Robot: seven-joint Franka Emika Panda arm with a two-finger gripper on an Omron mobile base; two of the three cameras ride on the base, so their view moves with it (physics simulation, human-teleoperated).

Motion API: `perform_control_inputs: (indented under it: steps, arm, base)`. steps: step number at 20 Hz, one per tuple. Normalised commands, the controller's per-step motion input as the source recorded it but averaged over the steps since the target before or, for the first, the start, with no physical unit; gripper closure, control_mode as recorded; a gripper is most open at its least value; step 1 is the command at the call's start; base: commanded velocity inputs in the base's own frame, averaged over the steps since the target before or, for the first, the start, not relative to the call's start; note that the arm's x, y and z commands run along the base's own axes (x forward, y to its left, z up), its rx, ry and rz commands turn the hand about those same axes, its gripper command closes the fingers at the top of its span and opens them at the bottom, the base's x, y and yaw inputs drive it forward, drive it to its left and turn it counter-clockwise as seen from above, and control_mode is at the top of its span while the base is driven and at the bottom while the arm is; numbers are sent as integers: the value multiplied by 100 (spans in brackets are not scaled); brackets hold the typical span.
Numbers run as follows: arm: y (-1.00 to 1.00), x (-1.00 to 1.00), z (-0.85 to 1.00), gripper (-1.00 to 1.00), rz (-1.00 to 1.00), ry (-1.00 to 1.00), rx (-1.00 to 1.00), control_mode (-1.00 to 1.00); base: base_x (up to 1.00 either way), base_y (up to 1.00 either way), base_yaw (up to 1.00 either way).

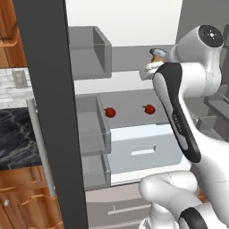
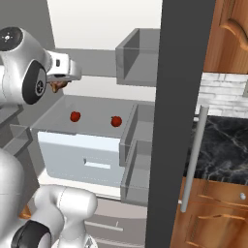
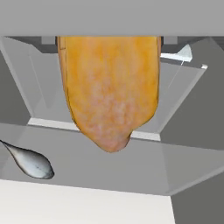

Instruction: Gather the bell peppers from the fridge and place them on a tray on the dining counter. Then gather the fish and chicken drumstick from the fridge and place them on the other tray.

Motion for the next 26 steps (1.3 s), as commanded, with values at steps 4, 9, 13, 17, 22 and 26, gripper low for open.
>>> perform_control_inputs:
  steps: [4, 9, 13, 17, 22, 26]
  arm:
    - [-9, -47, -10, 100, 0, 6, 1, -100]
    - [-5, -29, -18, 100, -1, 6, 0, -100]
    - [-11, -4, -22, 100, -7, 3, 0, -100]
    - [-16, -8, -37, 100, -8, 0, 0, -100]
    - [-14, -16, -35, 100, -5, 0, 0, -100]
    - [-7, -22, -20, 100, 0, 0, 0, -100]
  base:
    - [0, 0, 0]
    - [0, 0, 0]
    - [0, 0, 0]
    - [0, 0, 0]
    - [0, 0, 0]
    - [0, 0, 0]
